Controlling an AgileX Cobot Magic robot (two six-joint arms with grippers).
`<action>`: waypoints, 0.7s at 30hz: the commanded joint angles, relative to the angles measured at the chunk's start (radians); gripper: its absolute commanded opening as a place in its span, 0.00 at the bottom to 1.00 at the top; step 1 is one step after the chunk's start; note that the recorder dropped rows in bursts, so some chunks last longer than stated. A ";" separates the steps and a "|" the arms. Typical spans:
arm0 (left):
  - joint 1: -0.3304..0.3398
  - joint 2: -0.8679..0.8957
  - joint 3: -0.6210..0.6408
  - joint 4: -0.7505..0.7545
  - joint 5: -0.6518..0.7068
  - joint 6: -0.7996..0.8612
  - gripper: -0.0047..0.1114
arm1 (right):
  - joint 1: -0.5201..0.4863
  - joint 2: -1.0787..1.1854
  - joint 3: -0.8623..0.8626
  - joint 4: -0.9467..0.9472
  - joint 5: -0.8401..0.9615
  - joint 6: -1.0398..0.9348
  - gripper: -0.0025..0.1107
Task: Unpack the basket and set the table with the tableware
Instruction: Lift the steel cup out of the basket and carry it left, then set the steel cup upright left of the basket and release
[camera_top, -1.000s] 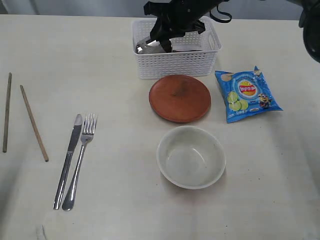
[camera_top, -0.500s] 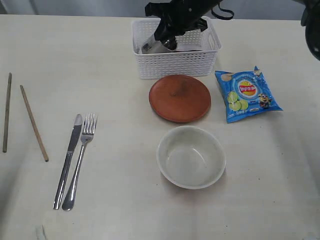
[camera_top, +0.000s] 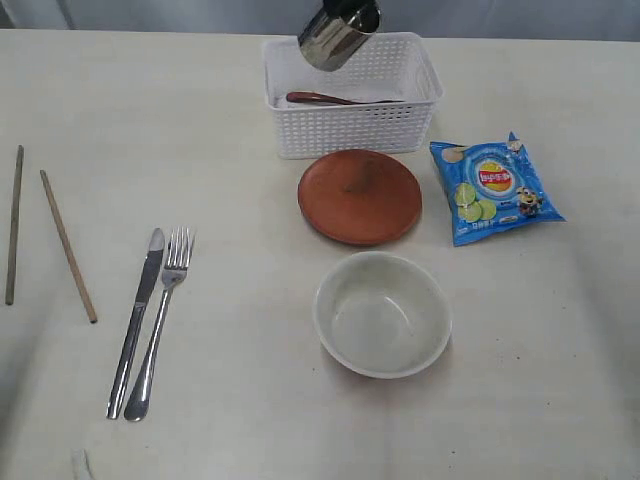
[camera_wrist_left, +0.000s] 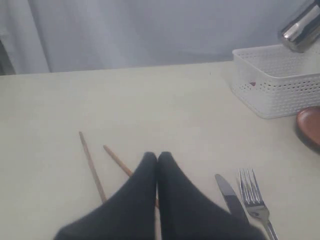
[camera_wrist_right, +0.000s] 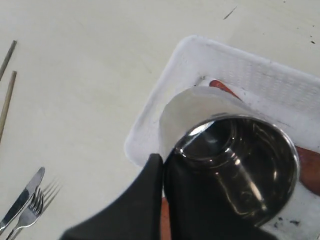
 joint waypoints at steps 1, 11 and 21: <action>0.003 -0.003 0.004 0.003 -0.003 -0.002 0.04 | 0.086 -0.037 -0.001 -0.069 0.013 -0.017 0.02; 0.003 -0.003 0.004 0.003 -0.003 -0.002 0.04 | 0.315 -0.036 -0.001 -0.164 0.068 -0.022 0.02; 0.003 -0.003 0.004 0.003 -0.003 -0.002 0.04 | 0.516 0.123 -0.001 -0.594 0.016 0.105 0.02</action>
